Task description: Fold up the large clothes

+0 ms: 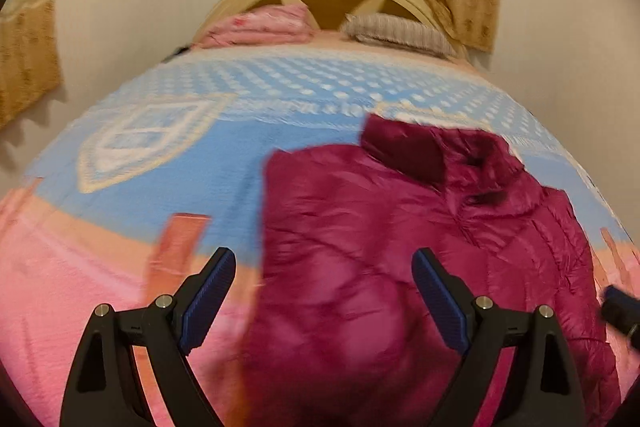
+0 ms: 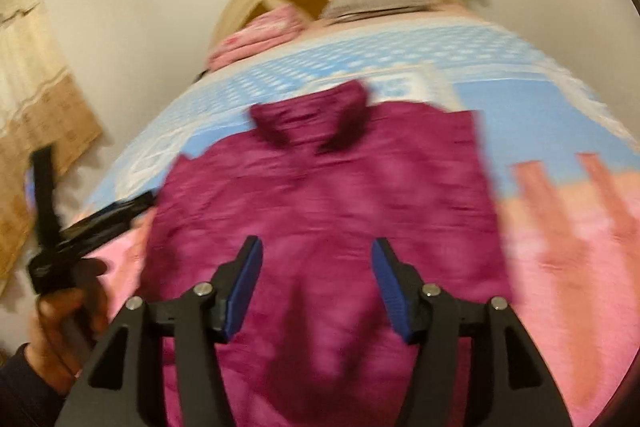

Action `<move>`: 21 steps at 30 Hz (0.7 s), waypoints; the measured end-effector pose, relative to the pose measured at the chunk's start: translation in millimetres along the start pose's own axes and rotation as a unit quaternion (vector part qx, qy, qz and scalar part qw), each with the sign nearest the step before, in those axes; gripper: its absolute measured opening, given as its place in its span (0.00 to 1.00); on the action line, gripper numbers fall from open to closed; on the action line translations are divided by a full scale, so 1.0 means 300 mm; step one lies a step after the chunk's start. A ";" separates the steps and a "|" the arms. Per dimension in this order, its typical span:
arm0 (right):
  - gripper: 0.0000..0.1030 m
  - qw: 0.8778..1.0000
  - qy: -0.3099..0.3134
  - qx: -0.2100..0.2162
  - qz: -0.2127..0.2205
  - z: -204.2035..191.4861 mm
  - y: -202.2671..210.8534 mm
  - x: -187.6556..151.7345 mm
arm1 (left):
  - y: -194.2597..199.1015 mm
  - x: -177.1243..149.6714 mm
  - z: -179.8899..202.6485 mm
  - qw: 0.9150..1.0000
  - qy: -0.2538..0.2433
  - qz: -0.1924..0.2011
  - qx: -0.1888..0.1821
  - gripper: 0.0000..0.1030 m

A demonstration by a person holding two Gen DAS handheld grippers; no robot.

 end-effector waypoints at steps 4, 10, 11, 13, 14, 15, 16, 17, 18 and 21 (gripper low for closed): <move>0.59 0.999 0.022 -0.004 -0.024 -0.028 -0.103 -0.048 | -0.122 -0.067 0.024 0.999 -0.001 -0.048 0.012 0.88; 0.57 0.999 0.021 -0.021 -0.044 0.065 -0.160 -0.140 | -0.170 -0.132 0.061 0.998 -0.027 -0.053 0.015 0.91; 0.57 0.999 0.022 -0.020 -0.042 0.068 -0.158 -0.146 | -0.173 -0.135 0.062 0.998 -0.028 -0.054 0.016 0.91; 0.57 0.999 0.026 -0.021 -0.041 0.072 -0.164 -0.154 | -0.186 -0.145 0.068 0.997 -0.032 -0.061 0.018 0.93; 0.57 0.998 0.029 -0.024 -0.043 0.070 -0.168 -0.157 | -0.191 -0.148 0.070 0.997 -0.034 -0.065 0.019 0.94; 0.57 0.998 0.031 -0.026 -0.044 0.067 -0.166 -0.163 | -0.196 -0.151 0.072 0.997 -0.035 -0.068 0.020 0.95; 0.57 0.998 0.033 -0.029 -0.045 0.066 -0.168 -0.167 | -0.196 -0.153 0.073 0.997 -0.036 -0.068 0.021 0.95; 0.57 0.998 0.033 -0.030 -0.045 0.062 -0.169 -0.173 | -0.203 -0.154 0.073 0.997 -0.038 -0.069 0.023 0.95; 0.57 0.998 0.034 -0.032 -0.046 0.061 -0.168 -0.178 | -0.204 -0.157 0.075 0.996 -0.040 -0.069 0.027 0.96; 0.57 0.998 0.037 -0.036 -0.046 0.060 -0.168 -0.178 | -0.210 -0.161 0.076 0.996 -0.046 -0.070 0.034 0.96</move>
Point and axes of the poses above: each gripper's, at about its wrist camera, not at the fingertips, and y roughly against the way its jaws point, z to its right, x to its top, the point moved 10 cm from there along -y, roughly the way its jaws point, and after that the axes turned 9 degrees about x, right-handed, at the moved point
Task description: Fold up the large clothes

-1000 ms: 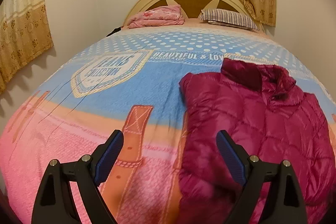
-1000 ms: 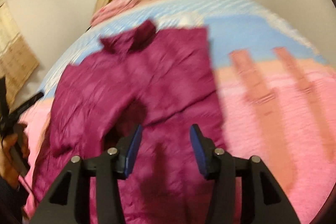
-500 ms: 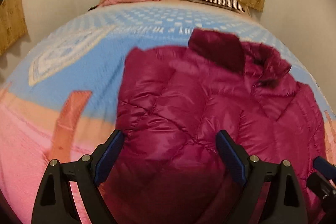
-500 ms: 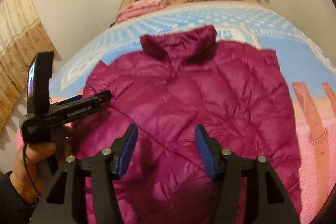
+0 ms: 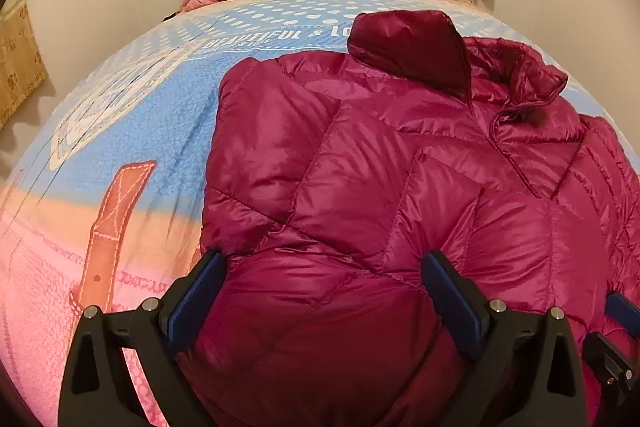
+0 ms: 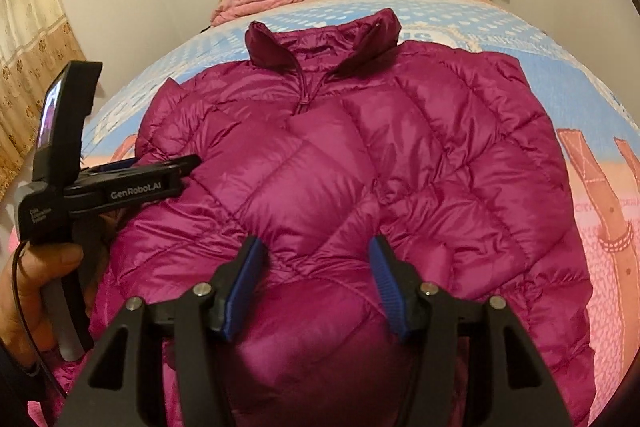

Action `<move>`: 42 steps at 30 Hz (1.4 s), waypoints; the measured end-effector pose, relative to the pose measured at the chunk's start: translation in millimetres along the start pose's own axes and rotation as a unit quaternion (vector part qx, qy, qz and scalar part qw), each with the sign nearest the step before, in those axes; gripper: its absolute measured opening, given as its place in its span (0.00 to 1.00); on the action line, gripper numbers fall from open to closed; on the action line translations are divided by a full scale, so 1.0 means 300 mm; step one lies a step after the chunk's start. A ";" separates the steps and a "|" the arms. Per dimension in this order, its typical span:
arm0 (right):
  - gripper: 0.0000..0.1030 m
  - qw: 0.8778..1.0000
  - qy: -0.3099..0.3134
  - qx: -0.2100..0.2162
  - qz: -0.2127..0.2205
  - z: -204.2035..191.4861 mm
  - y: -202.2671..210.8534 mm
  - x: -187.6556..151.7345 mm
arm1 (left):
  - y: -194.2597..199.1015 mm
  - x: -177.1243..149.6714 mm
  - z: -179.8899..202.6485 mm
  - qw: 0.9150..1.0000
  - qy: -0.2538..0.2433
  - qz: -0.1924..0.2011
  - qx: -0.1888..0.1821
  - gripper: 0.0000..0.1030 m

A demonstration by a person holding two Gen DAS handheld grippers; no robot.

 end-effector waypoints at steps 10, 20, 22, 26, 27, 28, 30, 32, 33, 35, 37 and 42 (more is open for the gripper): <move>0.58 0.999 0.022 -0.033 -0.008 -0.003 -0.023 -0.007 | -0.004 -0.002 0.000 1.000 -0.004 0.000 0.007 0.97; 0.58 0.998 0.033 -0.051 -0.012 -0.003 -0.031 -0.011 | -0.004 -0.002 0.002 1.000 -0.005 0.001 0.010 0.97; 0.58 0.998 0.035 -0.053 -0.012 -0.004 -0.033 -0.011 | -0.005 -0.002 0.003 1.000 -0.004 0.001 0.009 0.97; 0.58 0.998 0.036 -0.055 -0.013 -0.005 -0.033 -0.012 | -0.005 -0.002 0.002 1.000 -0.005 0.001 0.010 0.97; 0.58 0.998 0.036 -0.055 -0.012 -0.004 -0.034 -0.012 | -0.005 -0.002 0.002 1.000 -0.004 0.001 0.009 0.97; 0.58 0.998 0.036 -0.055 -0.012 -0.004 -0.034 -0.012 | -0.005 -0.003 0.002 1.000 -0.004 0.001 0.009 0.97; 0.58 0.998 0.036 -0.055 -0.012 -0.005 -0.035 -0.012 | -0.005 -0.002 0.003 1.000 -0.005 0.001 0.010 0.97; 0.58 0.998 0.036 -0.056 -0.012 -0.006 -0.036 -0.012 | -0.006 -0.002 0.003 1.000 -0.005 0.001 0.010 0.97; 0.58 0.998 0.037 -0.057 -0.013 -0.005 -0.036 -0.013 | -0.005 -0.003 0.003 1.000 -0.005 0.001 0.010 0.97; 0.58 0.998 0.037 -0.057 -0.013 -0.005 -0.036 -0.013 | -0.006 -0.003 0.003 1.000 -0.005 0.001 0.010 0.97; 0.58 0.998 0.037 -0.057 -0.013 -0.006 -0.037 -0.013 | -0.006 -0.003 0.003 1.000 -0.005 0.001 0.011 0.97; 0.58 0.997 0.039 -0.060 -0.014 -0.008 -0.038 -0.014 | -0.005 -0.003 0.002 1.000 -0.005 0.001 0.011 0.97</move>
Point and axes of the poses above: each gripper's, at about its wrist camera, not at the fingertips, and y roughly against the way its jaws point, z to its right, x to its top, the point moved 10 cm from there along -y, roughly the way its jaws point, and after that the axes turned 9 degrees about x, right-handed, at the moved point
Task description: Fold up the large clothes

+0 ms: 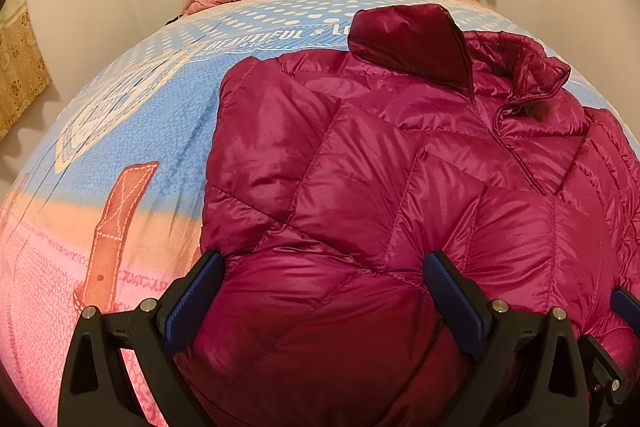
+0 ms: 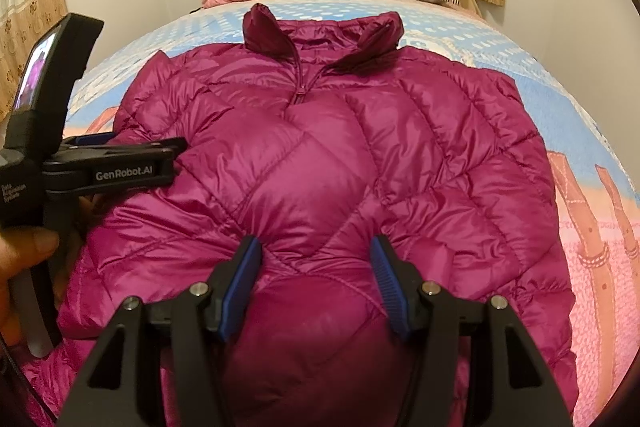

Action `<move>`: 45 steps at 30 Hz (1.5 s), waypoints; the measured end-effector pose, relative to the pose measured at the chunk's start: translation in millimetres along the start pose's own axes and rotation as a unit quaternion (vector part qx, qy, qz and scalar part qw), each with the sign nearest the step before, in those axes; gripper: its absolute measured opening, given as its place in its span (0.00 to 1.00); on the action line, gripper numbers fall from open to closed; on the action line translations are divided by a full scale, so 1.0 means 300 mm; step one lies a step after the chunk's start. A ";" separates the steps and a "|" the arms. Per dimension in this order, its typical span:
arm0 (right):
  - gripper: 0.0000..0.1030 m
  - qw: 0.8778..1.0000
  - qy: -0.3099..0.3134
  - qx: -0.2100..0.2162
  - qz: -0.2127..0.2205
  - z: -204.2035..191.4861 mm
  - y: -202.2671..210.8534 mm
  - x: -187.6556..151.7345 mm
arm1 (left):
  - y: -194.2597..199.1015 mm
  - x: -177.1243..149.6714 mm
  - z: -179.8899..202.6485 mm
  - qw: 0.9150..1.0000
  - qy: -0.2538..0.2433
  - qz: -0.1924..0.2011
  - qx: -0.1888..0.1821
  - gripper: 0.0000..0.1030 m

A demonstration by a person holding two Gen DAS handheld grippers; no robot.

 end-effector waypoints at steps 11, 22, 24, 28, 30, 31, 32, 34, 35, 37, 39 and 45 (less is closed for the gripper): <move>0.59 1.000 0.009 -0.011 -0.004 0.005 -0.006 0.001 | -0.002 0.001 0.002 1.000 0.000 0.000 0.000 0.97; 0.59 1.000 0.016 -0.018 -0.005 0.019 -0.002 -0.002 | -0.001 0.000 0.000 1.000 0.000 0.000 0.002 0.98; 0.59 1.000 0.017 -0.019 -0.006 0.019 -0.003 -0.002 | -0.002 0.000 -0.001 1.000 0.000 0.001 0.003 0.98; 0.59 1.000 0.019 -0.022 -0.006 0.018 -0.005 -0.001 | -0.001 0.000 0.000 1.000 0.000 0.001 0.002 0.98; 0.59 1.000 0.019 -0.023 -0.006 0.017 -0.005 0.001 | -0.002 0.001 0.002 1.000 0.000 0.001 0.002 0.98; 0.59 1.000 0.020 -0.023 -0.006 0.025 -0.003 0.000 | -0.002 -0.001 -0.001 1.000 0.000 0.000 0.002 0.98; 0.59 1.000 0.020 -0.023 -0.006 0.023 -0.004 -0.001 | -0.002 0.000 0.000 1.000 0.000 0.000 0.002 0.98; 0.59 0.999 0.021 -0.024 -0.006 0.023 -0.003 -0.002 | -0.002 0.000 0.000 1.000 0.000 0.001 0.003 0.98; 0.59 0.999 0.021 -0.025 -0.006 0.028 -0.003 -0.003 | -0.003 0.001 0.002 1.000 0.000 0.000 0.002 0.98; 0.59 0.999 0.022 -0.027 -0.006 0.022 -0.002 -0.002 | -0.002 -0.001 0.000 1.000 0.000 0.000 0.003 0.98; 0.59 0.999 0.024 -0.029 -0.006 0.027 0.003 -0.004 | -0.003 0.001 0.001 1.000 0.000 0.001 0.002 0.98; 0.59 0.999 0.024 -0.030 -0.006 0.018 -0.002 -0.003 | -0.004 0.002 0.004 1.000 0.000 0.001 0.003 0.98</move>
Point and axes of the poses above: each gripper's, at about its wrist camera, not at the fingertips, and y roughly against the way its jaws point, z to its right, x to its top, the point moved 10 cm from there along -y, roughly the way its jaws point, and after that the axes turned 9 degrees about x, right-handed, at the moved point
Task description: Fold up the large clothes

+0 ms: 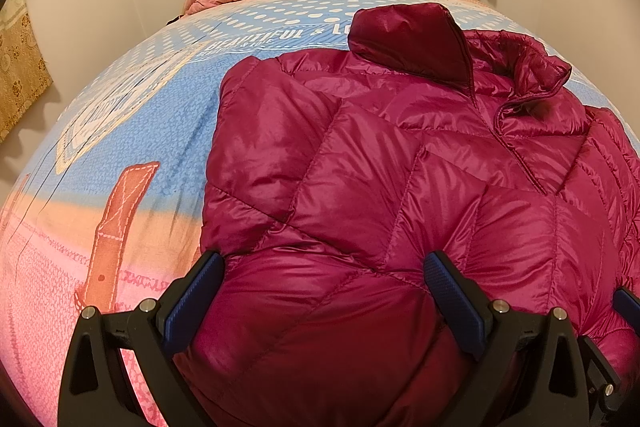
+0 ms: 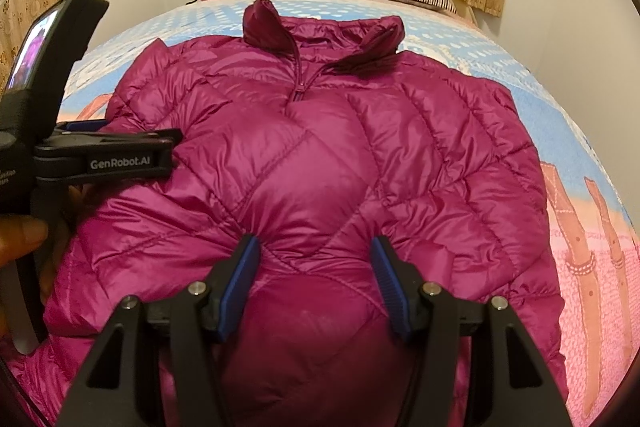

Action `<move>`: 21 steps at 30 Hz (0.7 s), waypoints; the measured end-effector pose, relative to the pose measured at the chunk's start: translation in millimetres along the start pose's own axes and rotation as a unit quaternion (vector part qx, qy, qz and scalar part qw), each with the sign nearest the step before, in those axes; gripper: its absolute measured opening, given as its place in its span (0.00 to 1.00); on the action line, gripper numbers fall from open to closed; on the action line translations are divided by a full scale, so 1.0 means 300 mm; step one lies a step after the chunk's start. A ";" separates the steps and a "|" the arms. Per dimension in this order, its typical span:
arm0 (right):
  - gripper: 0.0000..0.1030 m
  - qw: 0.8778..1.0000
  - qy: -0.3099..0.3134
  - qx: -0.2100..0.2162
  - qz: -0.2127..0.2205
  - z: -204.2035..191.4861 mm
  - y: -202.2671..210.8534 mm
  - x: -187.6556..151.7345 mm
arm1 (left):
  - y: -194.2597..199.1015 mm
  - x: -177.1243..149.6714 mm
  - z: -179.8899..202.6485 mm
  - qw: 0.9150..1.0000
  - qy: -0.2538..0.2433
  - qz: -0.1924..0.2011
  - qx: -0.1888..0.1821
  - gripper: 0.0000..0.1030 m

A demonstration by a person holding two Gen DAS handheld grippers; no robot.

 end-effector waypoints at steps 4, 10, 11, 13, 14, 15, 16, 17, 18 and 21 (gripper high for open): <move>0.59 1.000 0.000 0.000 0.000 -0.004 -0.003 0.001 | 0.000 0.000 0.000 1.000 0.000 0.000 0.000 0.98; 0.59 1.000 0.002 -0.002 0.001 -0.008 -0.002 0.001 | 0.008 0.000 -0.001 1.000 -0.002 0.005 0.011 0.98; 0.59 1.000 0.002 -0.002 0.001 -0.005 -0.001 0.000 | 0.010 -0.002 -0.002 1.000 -0.004 0.006 0.014 0.98; 0.59 1.000 0.001 0.000 0.002 0.004 0.003 -0.001 | 0.007 -0.006 -0.010 1.000 0.004 0.001 0.001 0.98; 0.59 1.000 0.001 -0.001 0.001 -0.005 0.000 0.000 | 0.003 -0.007 -0.010 1.000 0.008 -0.002 -0.005 0.98; 0.59 1.000 0.002 -0.002 0.001 -0.003 0.000 0.002 | 0.003 -0.008 -0.015 1.000 0.012 -0.004 -0.010 0.98; 0.59 1.000 0.003 -0.003 0.001 0.007 0.002 0.001 | 0.004 -0.009 -0.018 1.000 0.012 -0.004 -0.009 0.98; 0.59 1.000 0.004 -0.003 0.001 0.004 0.001 0.001 | 0.008 -0.011 -0.024 1.000 0.010 -0.002 0.000 0.98; 0.59 1.000 0.002 0.000 0.001 0.005 0.004 0.000 | 0.012 -0.013 -0.028 1.000 0.007 0.000 0.008 0.98; 0.60 1.000 -0.006 0.007 0.003 -0.005 0.004 0.000 | 0.022 -0.021 -0.034 1.000 0.002 0.002 0.020 0.98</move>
Point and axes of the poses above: each gripper's, at about its wrist camera, not at the fingertips, and y roughly against the way its jaws point, z to its right, x to its top, the point moved 10 cm from there along -y, roughly the way its jaws point, and after that the axes turned 9 degrees about x, right-handed, at the moved point
